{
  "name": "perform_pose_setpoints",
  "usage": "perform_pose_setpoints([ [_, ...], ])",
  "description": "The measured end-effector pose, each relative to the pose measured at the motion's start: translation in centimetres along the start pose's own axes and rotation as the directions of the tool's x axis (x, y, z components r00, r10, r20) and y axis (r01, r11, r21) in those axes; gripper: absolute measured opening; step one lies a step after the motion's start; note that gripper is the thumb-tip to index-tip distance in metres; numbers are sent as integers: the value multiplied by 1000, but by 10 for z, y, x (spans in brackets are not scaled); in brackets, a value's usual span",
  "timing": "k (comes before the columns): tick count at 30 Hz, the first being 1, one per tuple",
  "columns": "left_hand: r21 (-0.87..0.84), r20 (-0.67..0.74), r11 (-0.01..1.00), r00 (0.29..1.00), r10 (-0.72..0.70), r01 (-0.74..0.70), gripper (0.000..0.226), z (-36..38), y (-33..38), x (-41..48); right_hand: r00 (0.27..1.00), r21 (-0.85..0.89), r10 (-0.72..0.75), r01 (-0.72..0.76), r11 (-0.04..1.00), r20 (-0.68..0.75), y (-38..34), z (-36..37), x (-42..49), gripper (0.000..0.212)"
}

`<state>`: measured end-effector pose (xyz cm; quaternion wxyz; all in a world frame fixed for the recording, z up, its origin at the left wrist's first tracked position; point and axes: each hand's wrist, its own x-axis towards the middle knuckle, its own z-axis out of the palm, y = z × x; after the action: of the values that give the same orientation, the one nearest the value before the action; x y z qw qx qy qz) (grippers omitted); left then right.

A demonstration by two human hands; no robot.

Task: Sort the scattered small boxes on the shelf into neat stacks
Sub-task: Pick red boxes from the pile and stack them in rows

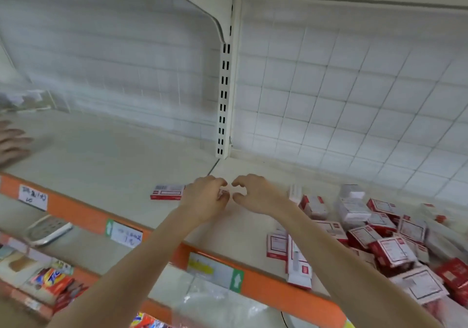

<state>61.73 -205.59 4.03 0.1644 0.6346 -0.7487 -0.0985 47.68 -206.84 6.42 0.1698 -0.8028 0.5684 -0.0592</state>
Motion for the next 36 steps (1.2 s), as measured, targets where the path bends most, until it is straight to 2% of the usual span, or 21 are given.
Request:
perform_pose_setpoints([
  [9,171,172,982,984,52,-82,45,-19,-78,21,995,11,82,-83,997,60,-36,25,38,49],
  [14,109,227,991,973,46,-72,58,-29,-103,26,993,-11,118,-118,993,9,-43,35,45,49],
  [18,81,244,992,967,76,-99,52,-31,-101,31,984,-47,179,-179,983,-11,-40,37,45,45],
  [23,26,248,987,957,149,-160,47,-24,-83,38,943,-158,329,-334,929,-61,-18,32,38,43],
  [29,-218,175,932,928,329,-290,49,-8,-63,43,890,-204,432,-454,868,-143,1,24,31,39],
  [32,-473,50,852,958,281,-225,40,-9,-53,42,855,-165,471,-507,846,-216,6,22,29,37],
  [34,-675,52,732,984,171,-91,35,-12,-47,44,836,-5,469,-490,871,-286,2,19,27,42],
  [36,-861,165,494,986,37,126,32,-14,-41,49,833,243,457,-395,886,-311,-6,14,25,38],
])
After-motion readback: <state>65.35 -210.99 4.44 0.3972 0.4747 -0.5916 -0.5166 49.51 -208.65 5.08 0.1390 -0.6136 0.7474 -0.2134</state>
